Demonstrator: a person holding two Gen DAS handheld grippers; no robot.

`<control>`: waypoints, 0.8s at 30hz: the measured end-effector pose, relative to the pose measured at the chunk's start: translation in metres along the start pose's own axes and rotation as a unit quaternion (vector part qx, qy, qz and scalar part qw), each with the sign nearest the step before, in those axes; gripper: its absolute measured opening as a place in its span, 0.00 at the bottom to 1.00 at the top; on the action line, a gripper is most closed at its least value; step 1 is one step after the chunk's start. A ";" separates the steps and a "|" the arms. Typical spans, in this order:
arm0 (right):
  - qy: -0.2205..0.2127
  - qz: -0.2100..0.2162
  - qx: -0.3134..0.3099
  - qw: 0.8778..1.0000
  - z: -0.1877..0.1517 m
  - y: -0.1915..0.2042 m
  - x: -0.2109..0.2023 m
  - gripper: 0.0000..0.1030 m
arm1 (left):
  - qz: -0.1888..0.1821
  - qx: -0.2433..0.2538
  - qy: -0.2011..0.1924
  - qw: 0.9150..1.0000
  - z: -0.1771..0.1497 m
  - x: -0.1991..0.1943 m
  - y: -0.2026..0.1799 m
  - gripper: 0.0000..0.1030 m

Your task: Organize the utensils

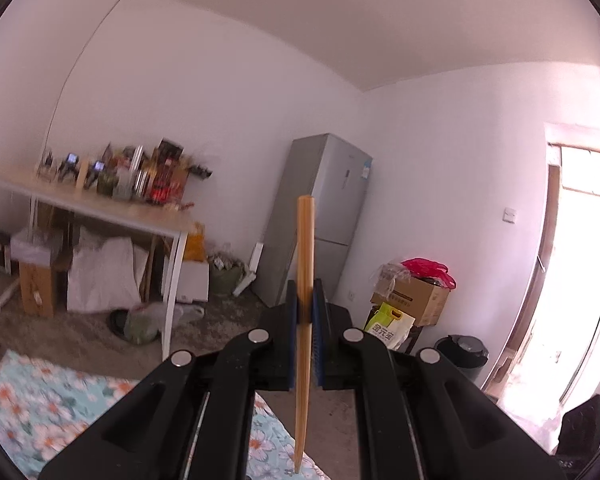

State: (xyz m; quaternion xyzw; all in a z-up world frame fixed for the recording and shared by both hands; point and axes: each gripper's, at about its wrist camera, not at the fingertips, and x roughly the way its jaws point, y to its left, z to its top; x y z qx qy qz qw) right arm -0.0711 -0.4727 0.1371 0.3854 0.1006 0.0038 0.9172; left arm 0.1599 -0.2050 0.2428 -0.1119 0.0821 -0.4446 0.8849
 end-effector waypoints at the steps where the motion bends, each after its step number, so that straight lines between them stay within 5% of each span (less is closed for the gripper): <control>1: 0.000 0.001 -0.001 1.000 0.000 0.001 -0.001 0.02 | -0.004 0.005 -0.004 1.000 0.001 -0.007 -0.003 0.06; 18: -0.001 -0.013 -0.028 1.000 0.000 0.023 -0.011 0.02 | 0.056 0.015 0.079 0.995 -0.070 0.005 0.023 0.08; 22: -0.004 -0.012 -0.052 0.999 0.008 0.036 -0.011 0.02 | 0.063 -0.009 0.096 0.993 -0.079 -0.002 0.031 0.51; 24: -0.010 -0.005 -0.068 0.998 0.017 0.047 -0.009 0.02 | 0.068 -0.012 0.082 0.994 -0.077 -0.015 0.034 0.58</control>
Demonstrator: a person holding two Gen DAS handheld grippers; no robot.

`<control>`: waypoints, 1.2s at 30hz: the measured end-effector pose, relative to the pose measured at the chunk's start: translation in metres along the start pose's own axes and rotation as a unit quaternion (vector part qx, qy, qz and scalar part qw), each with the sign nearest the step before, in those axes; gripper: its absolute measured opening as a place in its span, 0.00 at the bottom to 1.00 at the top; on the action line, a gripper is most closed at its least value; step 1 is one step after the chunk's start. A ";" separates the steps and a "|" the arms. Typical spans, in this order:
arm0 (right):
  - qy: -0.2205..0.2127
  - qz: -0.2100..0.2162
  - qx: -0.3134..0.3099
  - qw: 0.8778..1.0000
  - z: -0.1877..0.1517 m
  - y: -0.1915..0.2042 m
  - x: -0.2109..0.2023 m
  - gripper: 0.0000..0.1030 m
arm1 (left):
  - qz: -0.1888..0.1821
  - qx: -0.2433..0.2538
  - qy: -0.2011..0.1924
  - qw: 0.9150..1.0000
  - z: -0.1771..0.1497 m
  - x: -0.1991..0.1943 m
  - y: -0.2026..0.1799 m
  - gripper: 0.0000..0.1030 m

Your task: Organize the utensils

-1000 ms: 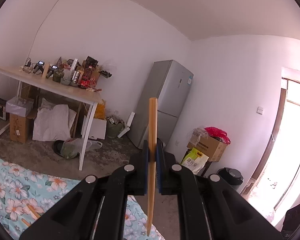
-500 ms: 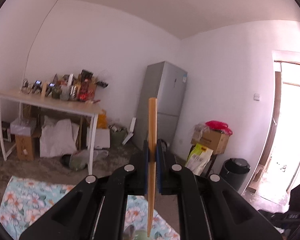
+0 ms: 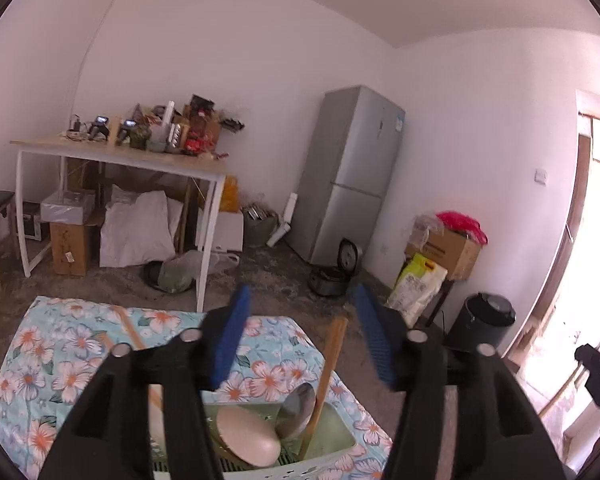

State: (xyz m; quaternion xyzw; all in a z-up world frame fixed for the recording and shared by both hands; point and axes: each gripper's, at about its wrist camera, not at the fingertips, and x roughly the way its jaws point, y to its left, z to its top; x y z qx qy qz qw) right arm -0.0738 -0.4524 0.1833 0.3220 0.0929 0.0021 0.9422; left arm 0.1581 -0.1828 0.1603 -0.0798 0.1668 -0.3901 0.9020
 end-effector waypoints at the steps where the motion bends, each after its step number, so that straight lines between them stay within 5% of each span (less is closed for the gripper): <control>1: -0.003 0.003 -0.009 1.000 0.006 0.005 0.001 0.02 | 0.002 0.000 -0.003 1.000 0.000 -0.005 0.002 0.63; 8: -0.033 0.037 -0.076 0.996 0.052 0.050 0.021 0.02 | 0.014 -0.010 -0.025 1.000 -0.002 -0.069 0.031 0.74; 13: -0.026 0.035 -0.125 0.991 0.061 0.076 0.056 0.02 | 0.055 -0.031 0.013 0.998 -0.041 -0.111 0.072 0.75; 21: 0.012 -0.007 -0.172 0.985 0.035 0.085 0.118 0.02 | 0.121 -0.088 0.099 0.984 -0.117 -0.152 0.125 0.75; 27: 0.072 -0.041 -0.175 0.981 -0.004 0.073 0.155 0.06 | 0.130 -0.123 0.114 0.977 -0.136 -0.163 0.146 0.75; 32: 0.082 -0.064 -0.166 0.981 -0.021 0.069 0.143 0.50 | 0.110 -0.125 0.125 0.978 -0.146 -0.160 0.143 0.75; 36: 0.040 -0.074 -0.155 0.984 -0.014 0.074 0.110 0.58 | 0.083 -0.133 0.142 0.977 -0.152 -0.153 0.144 0.75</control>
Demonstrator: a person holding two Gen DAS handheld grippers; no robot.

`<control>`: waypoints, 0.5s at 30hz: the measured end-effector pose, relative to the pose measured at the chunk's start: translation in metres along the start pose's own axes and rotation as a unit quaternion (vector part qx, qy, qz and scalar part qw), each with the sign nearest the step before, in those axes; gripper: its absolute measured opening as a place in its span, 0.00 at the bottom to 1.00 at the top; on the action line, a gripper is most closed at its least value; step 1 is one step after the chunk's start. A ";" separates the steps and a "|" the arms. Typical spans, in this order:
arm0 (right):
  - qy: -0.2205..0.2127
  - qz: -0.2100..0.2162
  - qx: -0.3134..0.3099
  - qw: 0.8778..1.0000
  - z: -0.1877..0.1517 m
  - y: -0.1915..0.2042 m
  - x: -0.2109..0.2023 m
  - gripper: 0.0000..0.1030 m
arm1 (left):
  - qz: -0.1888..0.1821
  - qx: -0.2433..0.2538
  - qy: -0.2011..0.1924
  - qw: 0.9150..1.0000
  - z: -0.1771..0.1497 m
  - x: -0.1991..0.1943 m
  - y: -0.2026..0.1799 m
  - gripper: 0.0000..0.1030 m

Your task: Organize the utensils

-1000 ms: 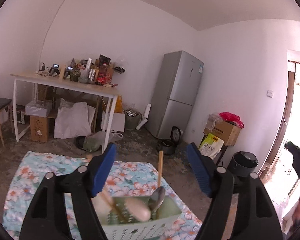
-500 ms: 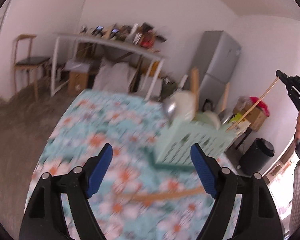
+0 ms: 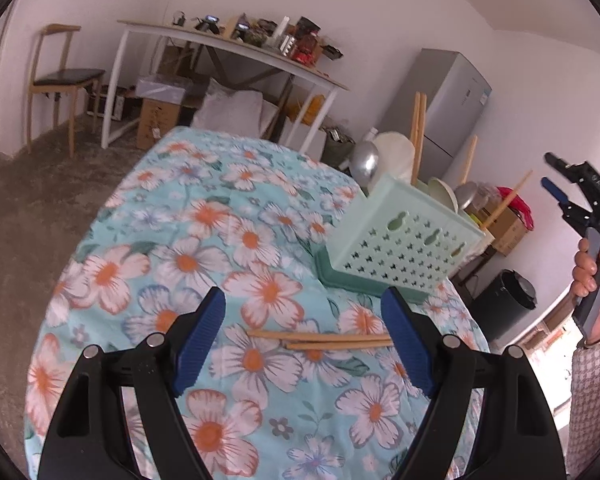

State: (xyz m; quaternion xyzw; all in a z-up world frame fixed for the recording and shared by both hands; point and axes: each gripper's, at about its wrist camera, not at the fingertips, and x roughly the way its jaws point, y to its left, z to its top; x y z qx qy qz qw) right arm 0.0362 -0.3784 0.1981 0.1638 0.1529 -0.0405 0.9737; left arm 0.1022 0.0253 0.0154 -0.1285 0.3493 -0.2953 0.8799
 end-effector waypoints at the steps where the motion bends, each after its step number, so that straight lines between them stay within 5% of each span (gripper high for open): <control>1: -0.006 -0.002 0.006 1.000 -0.001 -0.001 -0.005 0.59 | -0.005 -0.002 0.004 1.000 0.000 0.002 -0.001 0.75; 5: 0.006 0.002 0.034 0.999 -0.017 -0.002 -0.017 0.60 | -0.038 -0.025 0.025 0.999 -0.004 0.013 0.001 0.75; 9: 0.074 0.013 0.083 0.994 -0.066 -0.004 -0.005 0.60 | -0.075 -0.074 0.061 0.993 -0.014 0.030 0.008 0.71; 15: 0.150 0.023 0.137 0.979 -0.126 -0.005 0.012 0.60 | -0.122 -0.205 0.131 0.962 -0.031 0.068 0.034 0.50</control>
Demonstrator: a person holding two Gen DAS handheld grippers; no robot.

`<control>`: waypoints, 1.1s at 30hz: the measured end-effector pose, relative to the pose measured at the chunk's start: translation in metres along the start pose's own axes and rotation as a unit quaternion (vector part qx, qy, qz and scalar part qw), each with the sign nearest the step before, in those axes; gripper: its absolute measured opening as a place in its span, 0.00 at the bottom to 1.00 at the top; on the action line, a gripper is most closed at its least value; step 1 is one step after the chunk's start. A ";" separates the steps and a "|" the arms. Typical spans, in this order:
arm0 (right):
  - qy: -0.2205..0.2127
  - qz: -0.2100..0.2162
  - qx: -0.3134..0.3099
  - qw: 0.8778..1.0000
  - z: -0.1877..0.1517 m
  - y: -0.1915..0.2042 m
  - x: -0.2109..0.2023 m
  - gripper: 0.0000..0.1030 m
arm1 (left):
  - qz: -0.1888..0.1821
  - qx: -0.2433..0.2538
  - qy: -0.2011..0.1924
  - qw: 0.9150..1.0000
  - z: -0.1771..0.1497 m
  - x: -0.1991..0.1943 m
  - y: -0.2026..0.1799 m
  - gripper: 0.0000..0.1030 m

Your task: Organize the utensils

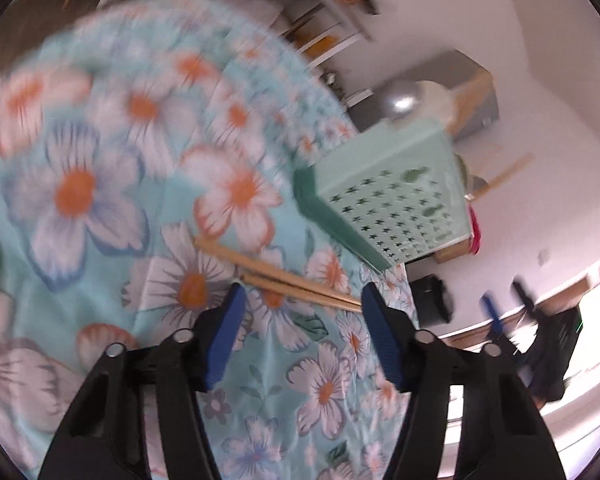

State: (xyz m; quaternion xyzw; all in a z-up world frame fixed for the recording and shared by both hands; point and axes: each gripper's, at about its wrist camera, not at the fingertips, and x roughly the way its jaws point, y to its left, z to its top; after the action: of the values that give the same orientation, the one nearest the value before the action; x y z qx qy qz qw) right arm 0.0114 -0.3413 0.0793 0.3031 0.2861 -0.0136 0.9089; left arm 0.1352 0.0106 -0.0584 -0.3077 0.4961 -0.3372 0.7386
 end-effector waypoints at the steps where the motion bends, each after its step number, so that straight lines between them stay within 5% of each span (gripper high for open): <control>1: 0.006 0.002 0.005 1.000 -0.004 0.000 0.004 0.60 | -0.006 -0.018 0.000 1.000 0.002 0.003 0.004 0.48; 5: 0.021 0.011 0.013 1.000 -0.008 0.001 0.016 0.60 | -0.029 -0.091 -0.008 0.995 0.011 0.008 0.017 0.43; 10: 0.030 0.030 0.013 0.999 -0.011 0.001 0.023 0.60 | -0.020 -0.172 -0.011 0.985 0.013 0.015 0.034 0.16; 17: 0.059 0.053 0.035 0.996 -0.028 -0.011 0.040 0.59 | -0.001 -0.198 -0.019 0.980 0.013 0.015 0.037 0.12; 22: 0.060 0.060 0.047 0.995 -0.027 -0.022 0.039 0.58 | -0.011 -0.190 -0.020 0.982 0.013 0.005 0.033 0.10; 33: 0.063 0.076 0.062 0.993 -0.026 -0.045 0.040 0.58 | -0.038 -0.026 -0.066 0.997 0.014 -0.036 -0.032 0.07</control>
State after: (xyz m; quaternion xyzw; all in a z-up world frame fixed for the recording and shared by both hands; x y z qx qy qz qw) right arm 0.0221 -0.3577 0.0165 0.3804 0.3175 0.0570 0.8667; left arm 0.1325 0.0224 -0.0095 -0.3668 0.4429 -0.3314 0.7480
